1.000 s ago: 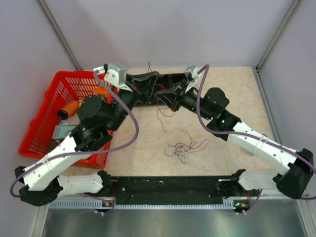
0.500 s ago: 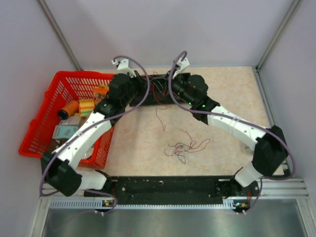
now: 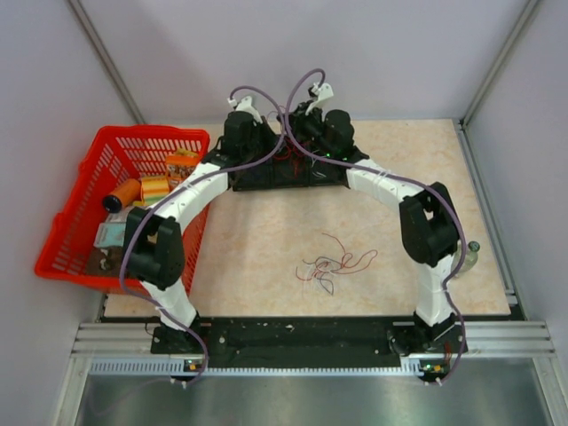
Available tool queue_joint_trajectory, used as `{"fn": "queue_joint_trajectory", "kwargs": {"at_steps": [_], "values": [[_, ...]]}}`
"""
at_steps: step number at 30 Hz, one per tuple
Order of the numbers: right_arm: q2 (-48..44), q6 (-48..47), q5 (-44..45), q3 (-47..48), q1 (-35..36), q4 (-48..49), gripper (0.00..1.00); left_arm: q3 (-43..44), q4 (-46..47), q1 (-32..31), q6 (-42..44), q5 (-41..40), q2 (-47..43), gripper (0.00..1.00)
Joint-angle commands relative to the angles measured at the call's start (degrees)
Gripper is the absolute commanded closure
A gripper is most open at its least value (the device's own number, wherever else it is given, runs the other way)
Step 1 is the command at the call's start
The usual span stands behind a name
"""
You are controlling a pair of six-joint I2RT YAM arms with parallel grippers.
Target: Untangle the cables
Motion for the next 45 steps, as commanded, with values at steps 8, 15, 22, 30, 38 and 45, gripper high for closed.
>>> {"fn": "queue_joint_trajectory", "kwargs": {"at_steps": [8,15,22,30,38,45], "values": [[4.7,8.93,-5.57,5.8,-1.29,8.26,1.0,4.95,6.78,1.45,-0.39,-0.5,8.18,0.96],[8.56,10.35,-3.9,6.07,-1.55,11.08,1.0,5.38,9.68,1.54,-1.1,0.81,12.3,0.87],[13.22,7.97,-6.54,13.8,-2.96,7.39,1.0,9.95,5.74,1.36,-0.49,-1.03,16.36,0.78],[10.25,7.1,-3.65,5.03,-3.22,7.91,1.0,3.55,4.15,0.31,0.65,-5.33,8.9,0.53],[8.48,3.5,-3.9,1.15,-4.54,1.06,1.0,-3.65,2.83,-0.92,0.13,-4.37,-1.21,0.47],[11.11,1.12,-6.18,6.94,-5.07,-8.95,1.0,-8.5,1.16,-1.54,-0.05,-2.97,-9.74,0.42]]}}
